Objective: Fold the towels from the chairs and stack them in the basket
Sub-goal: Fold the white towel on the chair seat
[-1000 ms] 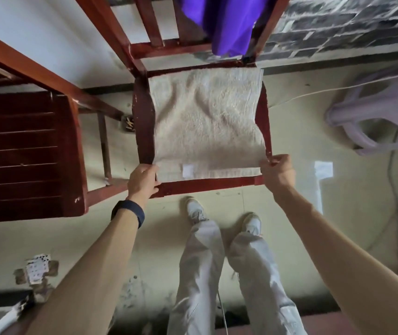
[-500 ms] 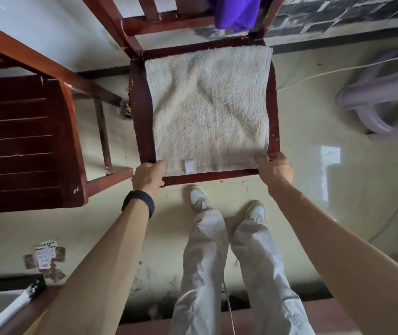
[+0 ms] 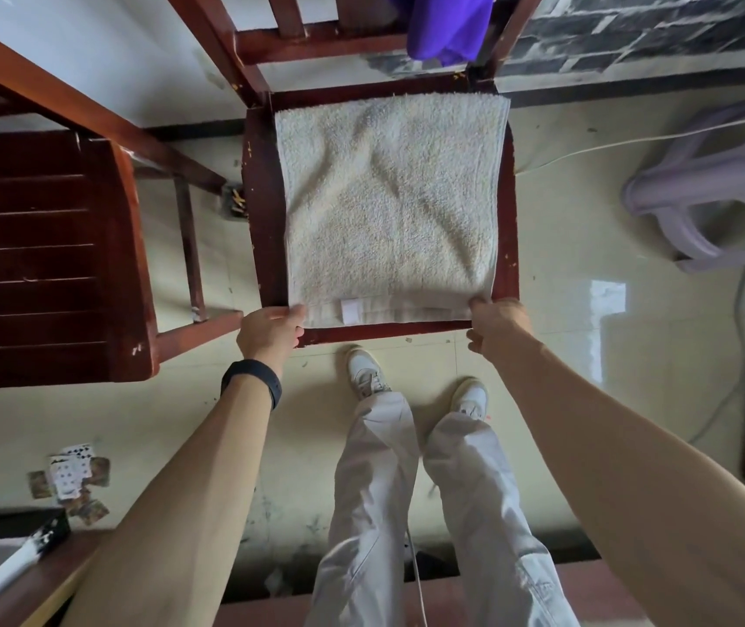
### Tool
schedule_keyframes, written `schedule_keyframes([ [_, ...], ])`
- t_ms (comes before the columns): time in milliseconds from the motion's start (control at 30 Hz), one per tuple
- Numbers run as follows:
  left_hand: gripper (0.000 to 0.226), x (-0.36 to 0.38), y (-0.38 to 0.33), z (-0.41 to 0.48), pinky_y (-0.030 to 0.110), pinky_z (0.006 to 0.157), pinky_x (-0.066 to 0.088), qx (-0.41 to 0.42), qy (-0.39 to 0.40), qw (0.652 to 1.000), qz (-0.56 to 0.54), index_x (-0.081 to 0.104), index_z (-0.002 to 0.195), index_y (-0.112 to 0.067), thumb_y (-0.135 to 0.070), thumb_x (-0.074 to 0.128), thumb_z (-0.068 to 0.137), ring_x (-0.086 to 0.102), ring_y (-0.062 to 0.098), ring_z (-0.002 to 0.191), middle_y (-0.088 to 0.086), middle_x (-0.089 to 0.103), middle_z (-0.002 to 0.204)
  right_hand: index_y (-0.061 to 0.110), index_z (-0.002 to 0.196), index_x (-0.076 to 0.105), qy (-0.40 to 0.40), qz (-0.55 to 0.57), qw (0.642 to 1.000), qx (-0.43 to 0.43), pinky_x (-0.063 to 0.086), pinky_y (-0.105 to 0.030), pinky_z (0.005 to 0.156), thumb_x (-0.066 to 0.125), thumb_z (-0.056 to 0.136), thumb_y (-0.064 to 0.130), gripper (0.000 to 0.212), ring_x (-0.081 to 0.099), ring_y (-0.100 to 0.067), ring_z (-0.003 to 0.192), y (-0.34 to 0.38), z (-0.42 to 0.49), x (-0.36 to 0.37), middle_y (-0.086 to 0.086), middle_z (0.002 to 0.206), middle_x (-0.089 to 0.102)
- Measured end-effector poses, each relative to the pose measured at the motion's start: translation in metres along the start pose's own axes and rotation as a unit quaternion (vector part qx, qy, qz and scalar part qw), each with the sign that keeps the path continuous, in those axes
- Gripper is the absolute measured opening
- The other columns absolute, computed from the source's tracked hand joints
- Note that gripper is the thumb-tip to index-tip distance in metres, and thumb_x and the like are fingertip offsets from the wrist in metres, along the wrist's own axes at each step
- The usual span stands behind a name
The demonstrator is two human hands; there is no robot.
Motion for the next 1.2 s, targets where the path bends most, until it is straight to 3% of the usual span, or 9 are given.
schedule_keyframes([
  [167,0.017,-0.002,-0.006,-0.009,0.038,0.084,0.060,0.013,-0.025,0.999,-0.022,0.067,0.073,-0.026,-0.034,0.080,0.081,0.074,0.024,0.083,0.001,0.073,0.076,0.022,0.091,0.058,-0.010,0.082,0.996,-0.029,0.061,-0.039,0.076,0.073,0.086,0.027,0.017,0.061,-0.021,0.070,-0.008,0.003,-0.008,-0.001,0.076,0.063],
  [233,0.016,-0.004,-0.005,-0.008,0.036,0.083,0.060,0.012,-0.023,0.999,-0.040,0.068,0.077,-0.022,-0.030,0.082,0.081,0.074,0.023,0.084,0.004,0.074,0.081,0.020,0.086,0.059,-0.018,0.103,0.994,-0.044,0.055,-0.034,0.068,0.074,0.084,0.025,0.016,0.061,-0.020,0.072,-0.014,0.002,-0.011,-0.001,0.078,0.064],
  [333,0.016,-0.004,-0.003,-0.008,0.030,0.080,0.059,-0.011,0.005,0.995,-0.101,0.067,0.087,-0.013,-0.018,0.081,0.082,0.072,0.020,0.083,0.012,0.073,0.097,0.015,0.076,0.057,0.001,0.193,0.980,-0.046,0.056,-0.032,0.074,0.077,0.083,0.014,0.021,0.061,-0.018,0.071,-0.020,0.002,-0.013,-0.002,0.072,0.061],
  [467,0.022,0.000,-0.006,-0.015,0.032,0.087,0.058,-0.032,0.043,0.985,-0.164,0.064,0.098,-0.007,-0.005,0.078,0.082,0.072,0.021,0.087,0.015,0.072,0.101,0.010,0.077,0.054,0.032,0.258,0.966,-0.019,0.057,-0.021,0.067,0.076,0.085,0.003,0.024,0.060,-0.013,0.069,-0.014,-0.002,-0.018,-0.004,0.078,0.058],
  [633,0.014,-0.008,-0.005,-0.024,0.029,0.082,0.060,-0.097,0.071,0.967,-0.223,0.067,0.095,-0.005,-0.002,0.075,0.084,0.072,0.018,0.092,0.011,0.073,0.101,-0.003,0.091,0.061,0.143,0.304,0.941,0.042,0.062,-0.026,0.069,0.075,0.082,-0.005,0.017,0.066,-0.019,0.079,-0.004,-0.013,-0.031,-0.013,0.087,0.062],
  [800,0.023,-0.031,-0.022,-0.056,0.033,0.086,0.059,-0.106,0.083,0.951,-0.277,0.065,0.099,-0.008,0.006,0.072,0.082,0.072,0.020,0.093,0.012,0.073,0.098,-0.004,0.089,0.066,0.187,0.285,0.940,0.024,0.061,-0.023,0.067,0.071,0.083,-0.010,0.009,0.072,-0.017,0.072,0.008,-0.039,-0.065,-0.017,0.092,0.069],
  [967,0.027,-0.059,-0.061,-0.107,0.033,0.083,0.060,-0.059,0.093,0.951,-0.290,0.062,0.097,-0.012,0.010,0.069,0.083,0.071,0.022,0.091,0.014,0.069,0.099,0.010,0.109,0.058,0.154,0.288,0.943,-0.059,0.063,-0.028,0.067,0.061,0.084,-0.019,0.039,0.064,-0.020,0.075,0.031,-0.098,-0.111,-0.013,0.086,0.058],
  [1133,0.028,-0.087,-0.109,-0.179,0.033,0.089,0.055,0.024,0.164,0.977,-0.132,0.074,0.102,-0.011,0.006,0.055,0.091,0.064,0.029,0.110,0.009,0.069,0.115,0.025,0.078,0.078,0.076,0.095,0.966,-0.227,0.060,-0.034,0.082,0.060,0.079,-0.003,0.033,0.067,-0.022,0.075,0.062,-0.169,-0.161,-0.003,0.082,0.071],
  [1200,0.028,-0.101,-0.130,-0.209,0.029,0.086,0.053,0.078,0.151,0.984,-0.057,0.074,0.105,-0.010,0.003,0.054,0.090,0.063,0.028,0.109,0.011,0.068,0.121,0.031,0.084,0.080,0.064,-0.013,0.954,-0.292,0.052,-0.025,0.075,0.064,0.079,0.004,0.031,0.066,-0.020,0.082,0.075,-0.201,-0.177,0.003,0.088,0.074],
])
Point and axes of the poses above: each hand's wrist, its own z-axis towards the middle knuckle, its own x-axis out of the palm, y = z × x, the point moved 7 cm from there along z, towards the middle knuckle
